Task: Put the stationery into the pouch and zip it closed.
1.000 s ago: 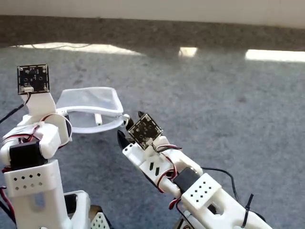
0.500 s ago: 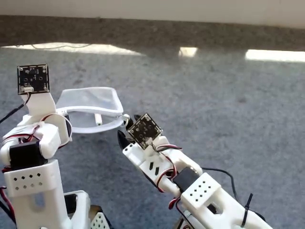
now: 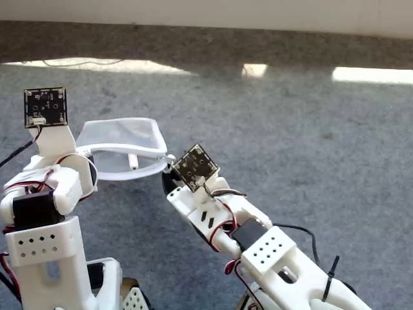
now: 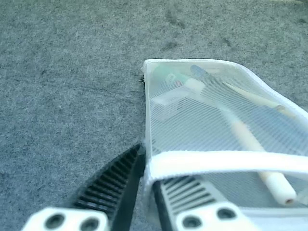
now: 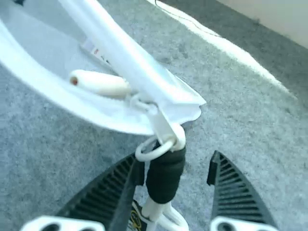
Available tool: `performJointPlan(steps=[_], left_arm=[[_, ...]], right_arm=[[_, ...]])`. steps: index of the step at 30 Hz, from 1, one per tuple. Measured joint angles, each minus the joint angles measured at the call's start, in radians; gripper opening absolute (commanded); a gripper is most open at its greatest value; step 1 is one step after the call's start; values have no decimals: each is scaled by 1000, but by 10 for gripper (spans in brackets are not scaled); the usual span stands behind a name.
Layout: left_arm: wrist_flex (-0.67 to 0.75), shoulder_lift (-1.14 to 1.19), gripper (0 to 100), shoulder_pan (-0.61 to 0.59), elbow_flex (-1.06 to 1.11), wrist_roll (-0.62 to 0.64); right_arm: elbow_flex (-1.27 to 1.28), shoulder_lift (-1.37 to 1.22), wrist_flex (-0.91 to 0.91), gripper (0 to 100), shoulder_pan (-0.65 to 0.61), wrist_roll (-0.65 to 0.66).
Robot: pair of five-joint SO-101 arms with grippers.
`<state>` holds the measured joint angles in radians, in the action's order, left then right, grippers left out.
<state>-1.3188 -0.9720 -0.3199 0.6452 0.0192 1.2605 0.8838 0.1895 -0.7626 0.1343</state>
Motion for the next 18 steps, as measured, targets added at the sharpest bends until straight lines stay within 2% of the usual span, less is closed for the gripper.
performJointPlan(steps=[7, 15, 18], left_arm=[[0, 0, 7, 0, 0, 0], [0, -2, 7, -3, 14, 0], [0, -2, 7, -5, 15, 0]], right_arm=[[-2, 3, 0, 191, 0, 0], [-2, -9, 0, 7, 3, 0], [-2, -9, 8, 7, 6, 0]])
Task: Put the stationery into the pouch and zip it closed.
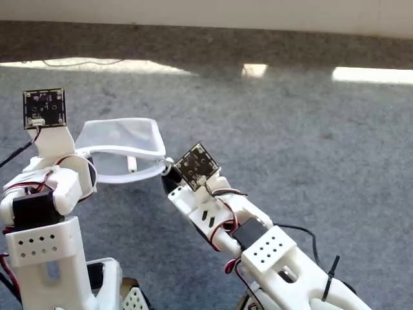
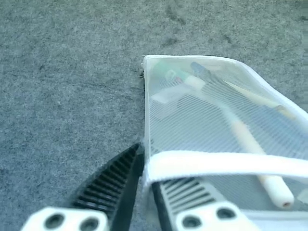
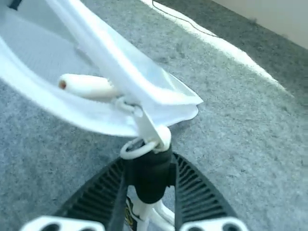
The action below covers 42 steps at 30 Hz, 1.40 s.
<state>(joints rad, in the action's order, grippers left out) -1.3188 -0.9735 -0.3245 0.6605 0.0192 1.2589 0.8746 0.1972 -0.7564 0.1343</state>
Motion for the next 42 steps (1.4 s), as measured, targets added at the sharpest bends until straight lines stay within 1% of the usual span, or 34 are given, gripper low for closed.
performJointPlan(steps=[3, 10, 12, 18, 24, 29, 31, 33, 37, 42], left_arm=[[0, 0, 7, 0, 0, 0], [0, 0, 8, 3, 0, 0], [0, 0, 18, 3, 0, 0], [0, 0, 172, 5, 0, 0], [0, 0, 178, 2, 0, 0], [11, 0, 178, 2, 0, 0], [11, 0, 178, -5, 0, 21], [14, 0, 178, -34, 0, 46], [44, 0, 181, -130, 0, 112], [44, 0, 182, -226, 0, 189]], right_arm=[[0, 55, 94, 7, 2, 0], [0, 334, 373, 7, -2, 0], [0, 404, 436, 7, -3, 34], [0, 532, 575, 7, -64, 141], [0, 626, 660, 5, -74, 157], [0, 749, 729, 5, -74, 221], [0, 787, 746, 5, -74, 232], [0, 809, 749, 5, -74, 232], [-2, 822, 749, 5, -78, 236], [-3, 824, 746, 5, -80, 238]])
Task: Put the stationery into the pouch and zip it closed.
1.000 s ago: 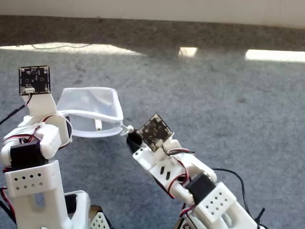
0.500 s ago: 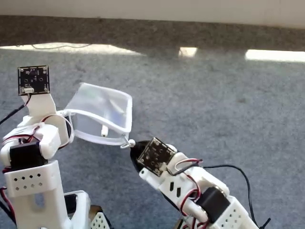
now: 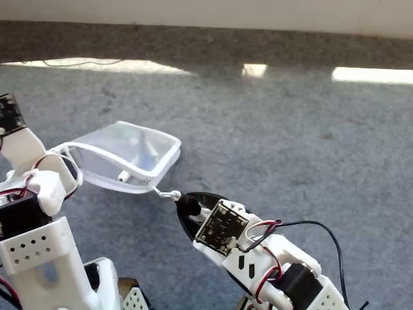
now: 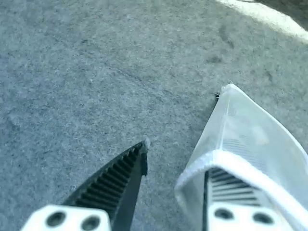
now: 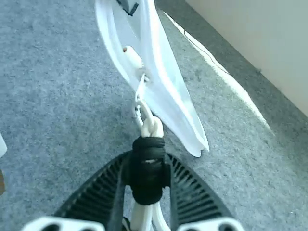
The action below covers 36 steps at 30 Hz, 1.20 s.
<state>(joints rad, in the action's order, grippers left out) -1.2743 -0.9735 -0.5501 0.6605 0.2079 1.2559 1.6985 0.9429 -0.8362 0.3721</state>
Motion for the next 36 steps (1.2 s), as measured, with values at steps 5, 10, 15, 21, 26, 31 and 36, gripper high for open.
performJointPlan(steps=[5, 10, 15, 21, 26, 31, 36], left_arm=[[0, 0, 182, -35, 0, 25], [2, 0, 183, -35, 0, 28], [14, 0, 188, 17, 0, -83], [25, 0, 253, 78, -51, -173], [25, 0, 254, 195, -118, -233], [44, 0, 253, 396, -147, -354], [92, -6, 252, 603, -158, -425]], right_arm=[[0, 0, -14, 5, 23, 0], [0, 0, -17, 5, 26, 0], [-20, 9, 63, 5, -52, 37], [-121, 11, 207, 5, -169, 38], [-195, 20, 296, 5, -276, 38], [-236, 20, 358, 5, -351, 26], [-304, 20, 425, 5, -368, 26]])
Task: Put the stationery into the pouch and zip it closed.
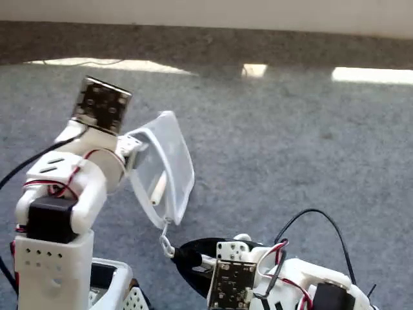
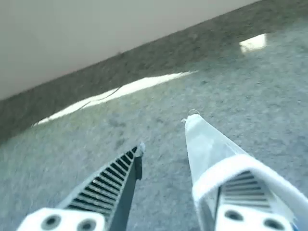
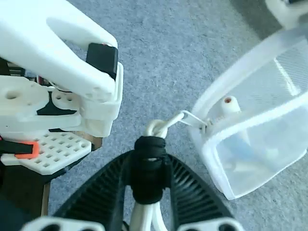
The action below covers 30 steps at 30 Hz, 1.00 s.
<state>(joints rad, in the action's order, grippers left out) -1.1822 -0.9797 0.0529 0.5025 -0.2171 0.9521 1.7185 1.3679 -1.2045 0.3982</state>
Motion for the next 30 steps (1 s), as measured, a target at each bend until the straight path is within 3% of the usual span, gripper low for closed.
performJointPlan(steps=[9, 14, 22, 30], left_arm=[[-2, 5, 252, 388, -35, -110], [-132, 2, 252, 529, -77, -209], [-293, 3, 252, 644, -250, -192], [-315, -8, 252, 658, -402, -94]], right_arm=[[-164, -8, 140, 5, 0, 0], [-273, 2, 209, 5, -8, 2], [-325, 3, 236, 5, -8, 2], [-325, 3, 236, 5, -8, 2]])
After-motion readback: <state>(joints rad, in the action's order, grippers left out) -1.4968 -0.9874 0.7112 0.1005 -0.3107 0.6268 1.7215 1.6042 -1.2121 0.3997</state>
